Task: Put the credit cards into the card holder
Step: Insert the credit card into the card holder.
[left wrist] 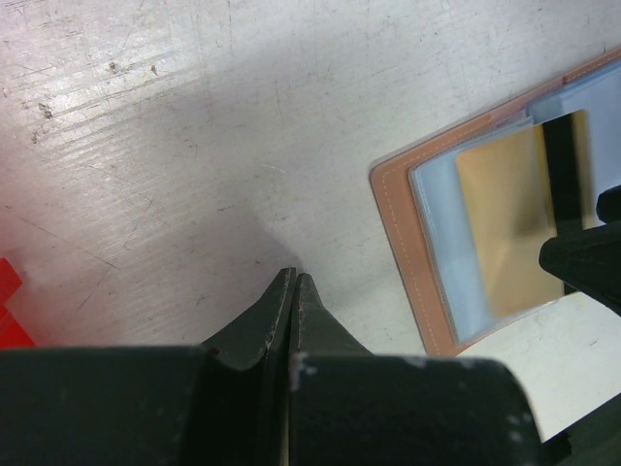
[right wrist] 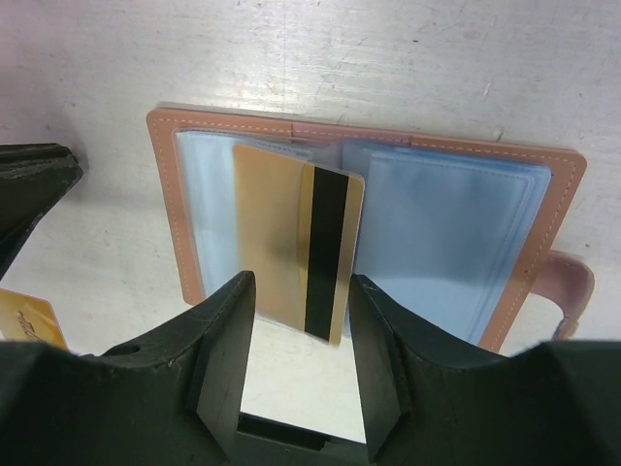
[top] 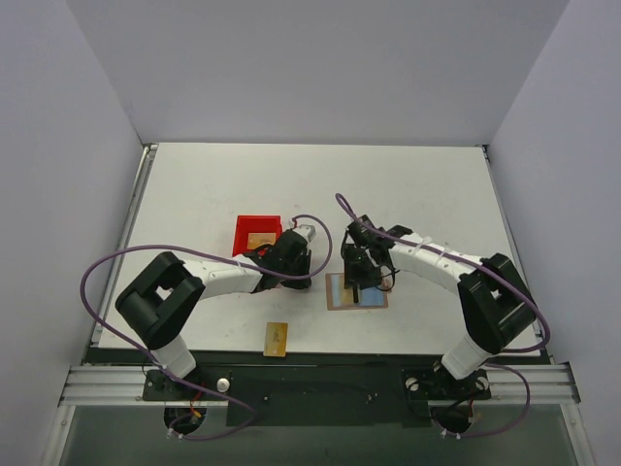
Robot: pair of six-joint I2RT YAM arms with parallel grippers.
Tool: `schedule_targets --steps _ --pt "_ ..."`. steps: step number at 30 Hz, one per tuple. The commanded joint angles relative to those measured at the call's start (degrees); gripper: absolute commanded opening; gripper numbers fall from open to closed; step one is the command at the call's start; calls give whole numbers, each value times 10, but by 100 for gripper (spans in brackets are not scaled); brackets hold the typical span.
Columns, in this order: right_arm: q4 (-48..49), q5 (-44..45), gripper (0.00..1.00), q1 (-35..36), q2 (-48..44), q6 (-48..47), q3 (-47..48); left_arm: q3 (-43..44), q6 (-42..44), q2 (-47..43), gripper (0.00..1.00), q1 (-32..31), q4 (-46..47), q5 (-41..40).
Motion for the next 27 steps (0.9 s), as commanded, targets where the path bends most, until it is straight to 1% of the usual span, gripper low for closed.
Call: schedule_targets --steps 1,11,13,22,27 --pt "-46 31 39 9 9 -10 22 9 -1 13 0 2 -11 -1" --pt "-35 29 39 9 28 -9 20 15 0 17 0 1 -9 -1" --pt "-26 28 39 9 30 -8 15 18 0 18 0 -2 -8 13" --pt "46 -34 37 10 42 -2 -12 22 -1 20 0 -12 0 20" --pt "70 -56 36 9 46 1 -21 22 -2 21 0 -13 1 20"
